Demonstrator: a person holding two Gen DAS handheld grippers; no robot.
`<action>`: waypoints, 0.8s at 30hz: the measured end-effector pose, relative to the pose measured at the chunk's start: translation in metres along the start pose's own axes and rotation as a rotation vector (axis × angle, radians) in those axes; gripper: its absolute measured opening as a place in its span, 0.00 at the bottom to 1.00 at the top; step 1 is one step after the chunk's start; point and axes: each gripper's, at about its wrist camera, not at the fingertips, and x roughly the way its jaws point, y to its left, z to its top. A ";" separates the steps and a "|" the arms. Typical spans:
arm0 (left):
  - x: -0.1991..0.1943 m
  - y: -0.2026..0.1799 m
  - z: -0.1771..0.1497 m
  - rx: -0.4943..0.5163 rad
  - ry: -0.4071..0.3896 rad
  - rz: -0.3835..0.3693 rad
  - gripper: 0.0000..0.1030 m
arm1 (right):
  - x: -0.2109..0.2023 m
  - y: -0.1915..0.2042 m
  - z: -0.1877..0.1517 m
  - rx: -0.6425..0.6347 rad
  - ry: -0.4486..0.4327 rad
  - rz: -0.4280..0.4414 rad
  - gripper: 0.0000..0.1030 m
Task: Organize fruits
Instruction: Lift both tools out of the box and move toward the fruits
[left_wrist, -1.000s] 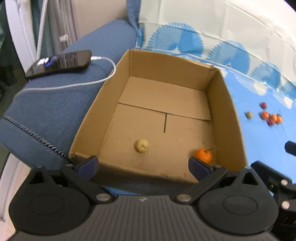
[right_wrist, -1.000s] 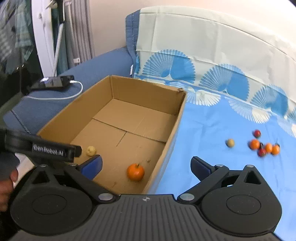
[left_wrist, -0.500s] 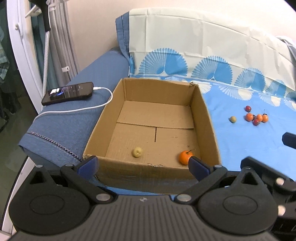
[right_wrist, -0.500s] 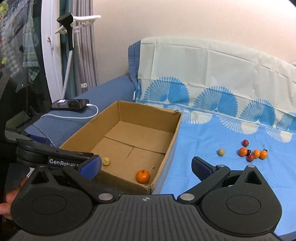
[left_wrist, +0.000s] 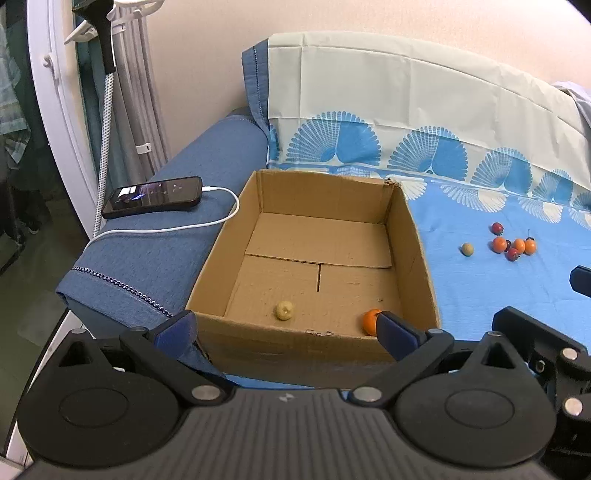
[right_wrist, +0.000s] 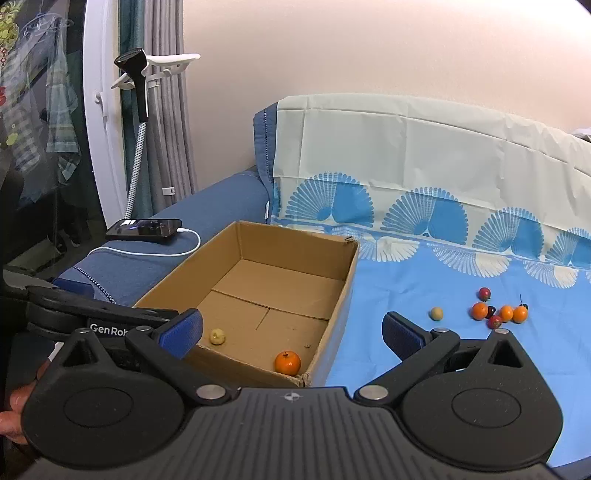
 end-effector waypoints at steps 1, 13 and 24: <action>0.000 0.000 0.000 0.000 0.001 0.000 1.00 | 0.000 0.000 0.000 0.000 0.002 0.000 0.99; 0.010 -0.002 0.007 0.018 0.024 -0.019 1.00 | 0.007 -0.003 0.001 0.026 0.022 -0.024 0.99; 0.016 -0.006 0.005 0.030 0.043 -0.011 1.00 | 0.013 -0.004 -0.002 0.041 0.037 -0.022 0.99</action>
